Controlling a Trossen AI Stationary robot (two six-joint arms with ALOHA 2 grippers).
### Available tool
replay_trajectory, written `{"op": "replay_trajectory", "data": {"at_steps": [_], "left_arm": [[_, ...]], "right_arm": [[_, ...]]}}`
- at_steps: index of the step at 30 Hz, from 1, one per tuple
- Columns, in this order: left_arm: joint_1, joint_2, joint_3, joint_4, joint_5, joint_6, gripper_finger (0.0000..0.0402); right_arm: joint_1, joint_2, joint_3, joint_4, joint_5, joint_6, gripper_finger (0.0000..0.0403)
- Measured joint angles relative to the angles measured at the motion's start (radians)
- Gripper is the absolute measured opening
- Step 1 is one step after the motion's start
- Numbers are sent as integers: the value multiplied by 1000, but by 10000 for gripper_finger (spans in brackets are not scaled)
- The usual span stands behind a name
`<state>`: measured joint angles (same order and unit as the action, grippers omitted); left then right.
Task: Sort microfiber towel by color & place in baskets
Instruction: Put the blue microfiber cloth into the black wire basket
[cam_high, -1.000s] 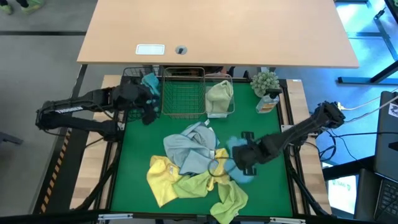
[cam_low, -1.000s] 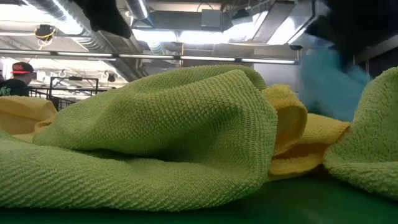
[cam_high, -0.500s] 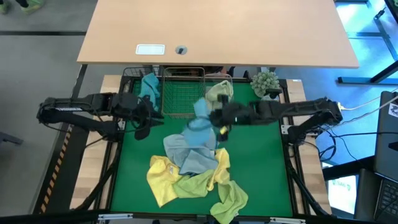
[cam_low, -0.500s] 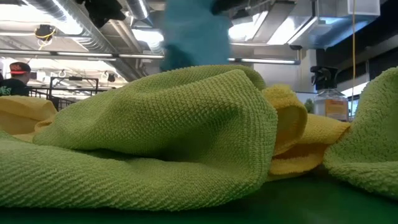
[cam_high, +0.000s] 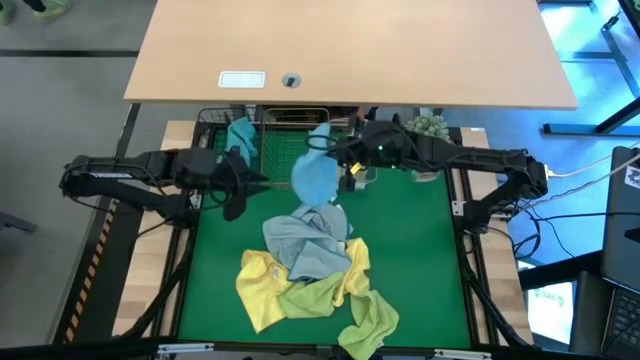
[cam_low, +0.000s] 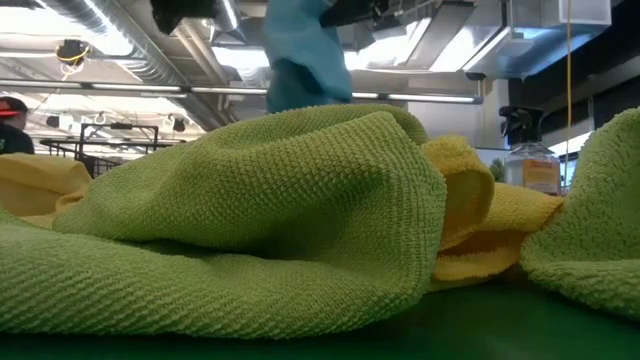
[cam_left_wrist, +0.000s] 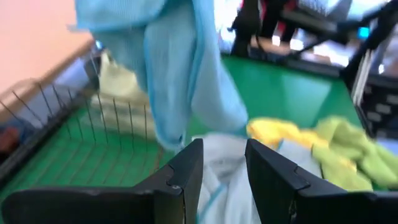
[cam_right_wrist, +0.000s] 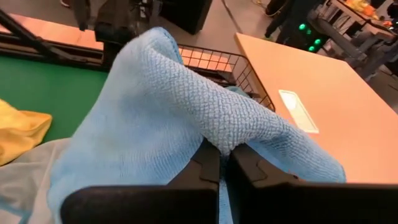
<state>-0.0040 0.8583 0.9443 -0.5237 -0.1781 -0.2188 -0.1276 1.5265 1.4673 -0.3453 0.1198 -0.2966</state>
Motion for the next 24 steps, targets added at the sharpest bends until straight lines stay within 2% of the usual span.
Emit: {"op": "replay_trajectory", "data": {"at_steps": [4,10,24], "left_arm": [[0,22,1,114,-70,3,116],[1,94,1,269,-122,27,116],[33,250,1,403,-124,48,116]], "right_arm": [[0,0,0,8,0,0,6],[3,0,0,8,-1,-1,7],[3,0,0,8,-1,-1,9]]}}
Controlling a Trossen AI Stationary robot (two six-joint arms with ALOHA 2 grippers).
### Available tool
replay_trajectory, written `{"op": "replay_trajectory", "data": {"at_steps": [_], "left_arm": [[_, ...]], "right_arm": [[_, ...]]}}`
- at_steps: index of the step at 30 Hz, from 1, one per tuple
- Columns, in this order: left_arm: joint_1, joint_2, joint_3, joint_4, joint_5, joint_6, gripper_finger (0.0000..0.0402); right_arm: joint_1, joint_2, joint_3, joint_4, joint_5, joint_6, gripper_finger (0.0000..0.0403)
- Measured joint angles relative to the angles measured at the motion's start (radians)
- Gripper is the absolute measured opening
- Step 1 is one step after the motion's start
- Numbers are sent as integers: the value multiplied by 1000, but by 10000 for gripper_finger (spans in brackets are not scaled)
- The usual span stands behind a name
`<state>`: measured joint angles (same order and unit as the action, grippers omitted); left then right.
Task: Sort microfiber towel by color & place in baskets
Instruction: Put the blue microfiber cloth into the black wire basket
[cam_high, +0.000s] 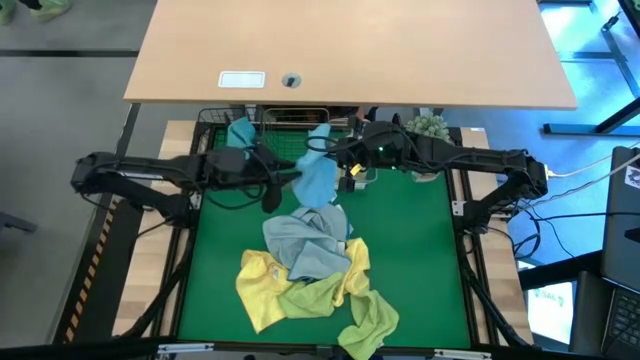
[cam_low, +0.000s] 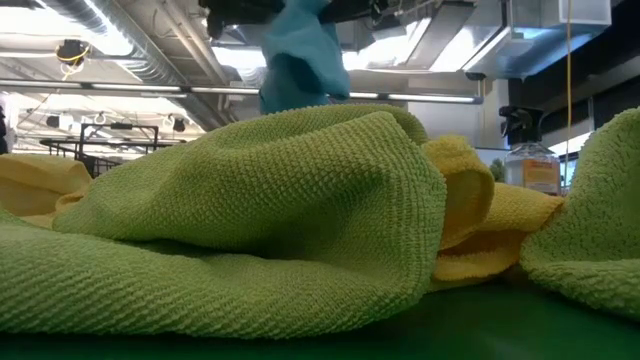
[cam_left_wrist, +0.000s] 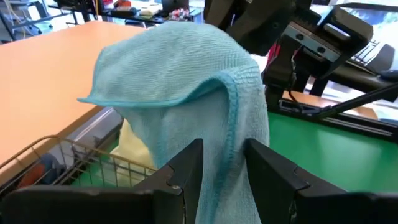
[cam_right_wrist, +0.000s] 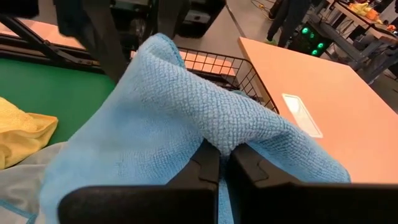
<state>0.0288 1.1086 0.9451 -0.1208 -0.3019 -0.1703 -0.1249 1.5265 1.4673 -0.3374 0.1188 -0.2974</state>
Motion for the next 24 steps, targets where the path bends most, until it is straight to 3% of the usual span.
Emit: {"op": "replay_trajectory", "data": {"at_steps": [6,14,20,24], "left_arm": [[0,45,0,45,24,24,106],[0,57,0,71,5,24,10],[0,57,0,71,-3,24,3],[0,57,0,71,-26,24,2]], "right_arm": [[0,0,0,0,0,0,9],[0,0,0,-2,0,2,10],[0,0,0,-2,0,3,14],[0,0,0,-2,-19,4,47]]}}
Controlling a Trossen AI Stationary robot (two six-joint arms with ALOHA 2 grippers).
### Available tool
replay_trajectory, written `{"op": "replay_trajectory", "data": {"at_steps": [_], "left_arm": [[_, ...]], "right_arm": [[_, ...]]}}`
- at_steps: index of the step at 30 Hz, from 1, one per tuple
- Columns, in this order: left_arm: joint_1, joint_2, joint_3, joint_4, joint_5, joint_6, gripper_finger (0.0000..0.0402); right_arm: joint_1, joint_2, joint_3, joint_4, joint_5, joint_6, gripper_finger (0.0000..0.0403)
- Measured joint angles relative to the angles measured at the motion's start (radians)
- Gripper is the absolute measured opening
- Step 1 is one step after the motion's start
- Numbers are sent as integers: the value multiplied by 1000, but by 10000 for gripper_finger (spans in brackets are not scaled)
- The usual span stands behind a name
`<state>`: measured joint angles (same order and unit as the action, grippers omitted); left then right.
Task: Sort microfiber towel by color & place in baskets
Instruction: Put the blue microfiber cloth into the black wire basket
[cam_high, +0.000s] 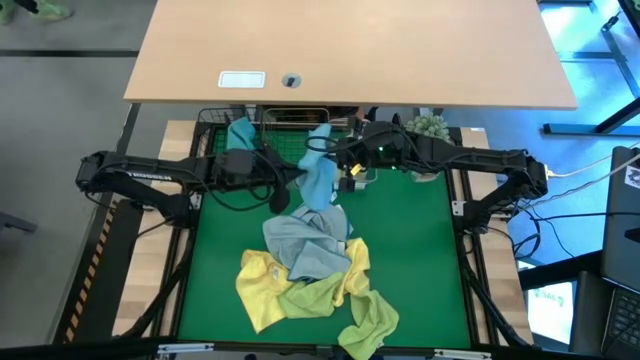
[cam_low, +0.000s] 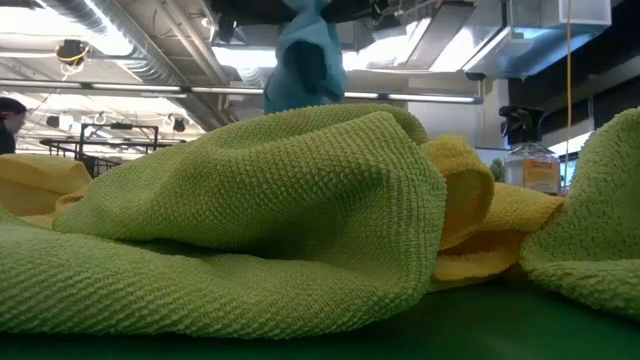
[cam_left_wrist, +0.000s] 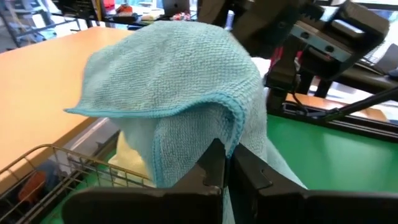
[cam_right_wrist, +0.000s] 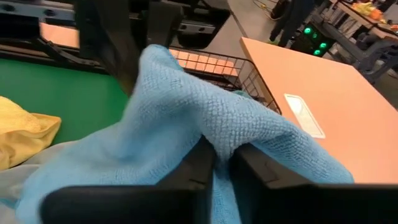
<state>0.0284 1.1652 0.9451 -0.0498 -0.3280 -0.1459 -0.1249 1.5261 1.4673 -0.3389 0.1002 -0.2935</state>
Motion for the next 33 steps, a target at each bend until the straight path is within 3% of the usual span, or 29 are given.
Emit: {"op": "replay_trajectory", "data": {"at_steps": [7,13,33], "left_arm": [[0,-14,0,0,-119,62,1],[0,-93,0,-2,-279,142,1],[0,-429,0,-44,-759,314,0]], "right_arm": [[0,0,0,-3,-13,1,146],[0,-1,0,-44,-13,1,194],[1,-1,0,-311,-41,151,205]]}}
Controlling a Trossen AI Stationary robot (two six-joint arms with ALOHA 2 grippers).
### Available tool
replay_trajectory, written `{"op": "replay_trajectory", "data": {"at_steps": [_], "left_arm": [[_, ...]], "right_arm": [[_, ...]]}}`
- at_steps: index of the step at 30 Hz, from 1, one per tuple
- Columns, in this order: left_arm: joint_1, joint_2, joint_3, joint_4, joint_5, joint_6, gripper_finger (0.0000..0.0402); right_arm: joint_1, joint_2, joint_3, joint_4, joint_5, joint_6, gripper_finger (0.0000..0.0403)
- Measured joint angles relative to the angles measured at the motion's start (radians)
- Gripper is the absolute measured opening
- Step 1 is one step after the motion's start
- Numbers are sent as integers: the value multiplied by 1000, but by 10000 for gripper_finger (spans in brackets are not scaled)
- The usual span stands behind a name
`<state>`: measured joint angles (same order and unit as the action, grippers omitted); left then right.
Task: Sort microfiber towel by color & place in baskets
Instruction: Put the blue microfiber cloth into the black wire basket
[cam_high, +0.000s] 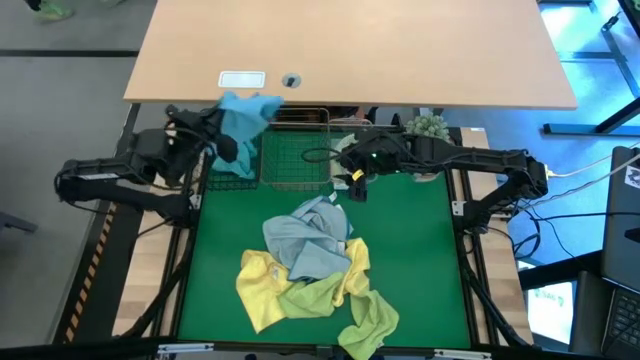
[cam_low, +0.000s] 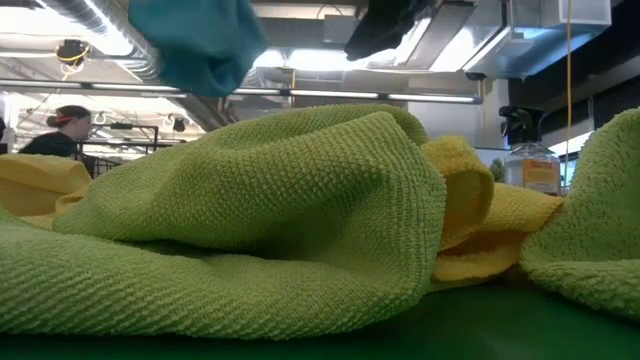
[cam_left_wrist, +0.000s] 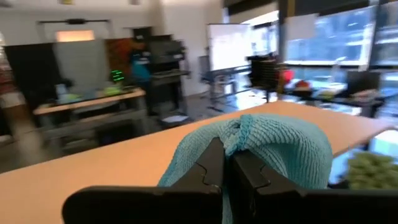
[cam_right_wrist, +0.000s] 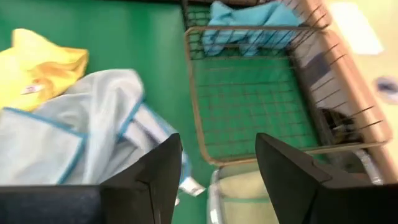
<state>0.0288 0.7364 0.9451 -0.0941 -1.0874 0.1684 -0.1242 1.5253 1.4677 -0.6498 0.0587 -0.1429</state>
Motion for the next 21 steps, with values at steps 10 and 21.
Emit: {"op": "replay_trajectory", "data": {"at_steps": [10,21], "left_arm": [[22,-24,0,-489,-122,-296,0],[138,25,-4,-959,16,-783,0]], "right_arm": [[0,0,0,-37,-186,38,205],[0,0,0,-37,-267,47,205]]}}
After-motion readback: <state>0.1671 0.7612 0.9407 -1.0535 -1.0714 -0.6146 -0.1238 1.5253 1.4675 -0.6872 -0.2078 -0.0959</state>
